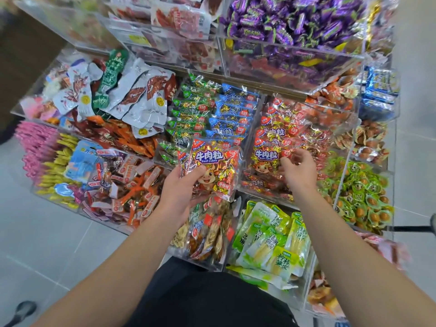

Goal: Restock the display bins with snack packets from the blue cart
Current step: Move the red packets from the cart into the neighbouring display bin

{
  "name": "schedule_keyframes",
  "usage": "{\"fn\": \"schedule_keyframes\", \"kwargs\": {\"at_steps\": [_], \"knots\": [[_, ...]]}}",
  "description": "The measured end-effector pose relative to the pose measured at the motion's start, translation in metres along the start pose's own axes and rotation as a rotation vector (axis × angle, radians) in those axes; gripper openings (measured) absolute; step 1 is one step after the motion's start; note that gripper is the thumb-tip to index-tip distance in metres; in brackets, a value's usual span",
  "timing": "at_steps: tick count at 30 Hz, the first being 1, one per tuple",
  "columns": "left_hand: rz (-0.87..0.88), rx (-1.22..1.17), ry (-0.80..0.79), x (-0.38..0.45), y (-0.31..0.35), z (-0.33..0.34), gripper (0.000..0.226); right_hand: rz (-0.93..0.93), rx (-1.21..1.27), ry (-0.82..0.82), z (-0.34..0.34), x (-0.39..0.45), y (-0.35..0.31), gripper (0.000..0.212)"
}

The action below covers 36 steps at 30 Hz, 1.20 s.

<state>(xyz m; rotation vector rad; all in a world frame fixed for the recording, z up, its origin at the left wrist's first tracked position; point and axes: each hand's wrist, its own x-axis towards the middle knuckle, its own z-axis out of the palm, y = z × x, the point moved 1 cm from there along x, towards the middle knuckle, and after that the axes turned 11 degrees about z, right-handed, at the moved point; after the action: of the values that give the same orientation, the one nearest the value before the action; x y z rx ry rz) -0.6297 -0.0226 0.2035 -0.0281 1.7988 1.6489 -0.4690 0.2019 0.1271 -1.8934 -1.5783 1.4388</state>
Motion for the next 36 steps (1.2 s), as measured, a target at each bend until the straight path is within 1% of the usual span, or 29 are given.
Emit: {"fn": "schedule_keyframes", "kwargs": {"at_steps": [4, 6, 7, 11, 13, 15, 16, 17, 18, 19, 20, 21, 22, 24, 25, 27, 29, 30, 32, 33, 35, 36], "knots": [[-0.010, -0.017, -0.026, 0.000, 0.001, 0.001, 0.016, 0.040, 0.079, -0.039, -0.001, -0.001, 0.007, 0.040], [-0.032, -0.001, -0.043, -0.003, 0.003, 0.002, 0.026, 0.060, 0.120, -0.040, -0.003, -0.003, 0.011, 0.041], [-0.041, 0.007, -0.050, -0.004, 0.003, 0.003, 0.028, 0.068, 0.155, -0.041, -0.004, -0.004, 0.013, 0.042], [-0.030, 0.012, -0.080, -0.005, 0.000, 0.006, 0.009, 0.116, 0.264, -0.055, -0.014, -0.013, 0.013, 0.049], [-0.016, 0.007, -0.107, -0.007, -0.001, 0.008, 0.008, 0.132, 0.282, 0.001, -0.021, -0.022, 0.011, 0.048], [0.008, 0.013, -0.131, -0.009, -0.002, 0.012, 0.012, 0.119, 0.283, 0.055, -0.028, -0.037, 0.008, 0.039], [0.023, 0.029, -0.145, -0.010, -0.001, 0.014, 0.016, 0.104, 0.265, 0.011, -0.029, -0.046, 0.005, 0.034], [0.040, 0.055, -0.163, -0.012, -0.001, 0.017, 0.022, 0.084, 0.222, -0.095, -0.029, -0.056, 0.001, 0.030], [0.059, 0.089, -0.183, -0.013, -0.001, 0.020, 0.027, 0.066, 0.156, -0.234, -0.027, -0.066, -0.004, 0.030], [0.082, 0.121, -0.207, -0.015, -0.002, 0.024, 0.028, 0.048, 0.092, -0.365, -0.024, -0.076, -0.008, 0.035], [0.104, 0.155, -0.226, -0.016, -0.003, 0.028, 0.027, 0.031, 0.057, -0.448, -0.021, -0.084, -0.011, 0.041], [0.131, 0.196, -0.242, -0.017, -0.005, 0.031, 0.025, 0.014, 0.054, -0.471, -0.019, -0.088, -0.013, 0.044], [0.164, 0.253, -0.252, -0.019, -0.005, 0.034, 0.023, 0.004, 0.083, -0.455, -0.019, -0.093, -0.017, 0.042], [0.218, 0.361, -0.272, -0.022, -0.002, 0.038, 0.023, 0.016, 0.202, -0.387, -0.029, -0.094, -0.022, 0.024], [0.227, 0.375, -0.271, -0.023, 0.000, 0.037, 0.030, 0.015, 0.275, -0.343, -0.037, -0.091, -0.023, 0.015], [0.227, 0.394, -0.243, -0.024, 0.004, 0.035, 0.054, -0.033, 0.318, -0.195, -0.057, -0.080, -0.021, 0.005], [0.195, 0.370, -0.206, -0.024, 0.007, 0.031, 0.079, -0.090, 0.234, -0.089, -0.069, -0.066, -0.015, 0.007], [0.172, 0.337, -0.182, -0.024, 0.007, 0.029, 0.082, -0.110, 0.182, -0.077, -0.070, -0.060, -0.013, 0.008], [0.140, 0.285, -0.141, -0.022, 0.006, 0.026, 0.076, -0.161, 0.078, -0.067, -0.061, -0.053, -0.010, 0.013], [0.134, 0.275, -0.129, -0.021, 0.004, 0.024, 0.063, -0.189, 0.028, -0.064, -0.053, -0.051, -0.009, 0.015], [0.142, 0.286, -0.127, -0.020, 0.003, 0.021, 0.025, -0.210, -0.054, -0.072, -0.034, -0.046, -0.003, 0.016], [0.138, 0.283, -0.129, -0.020, 0.002, 0.020, 0.018, -0.206, -0.097, -0.073, -0.024, -0.044, 0.001, 0.017]]}}
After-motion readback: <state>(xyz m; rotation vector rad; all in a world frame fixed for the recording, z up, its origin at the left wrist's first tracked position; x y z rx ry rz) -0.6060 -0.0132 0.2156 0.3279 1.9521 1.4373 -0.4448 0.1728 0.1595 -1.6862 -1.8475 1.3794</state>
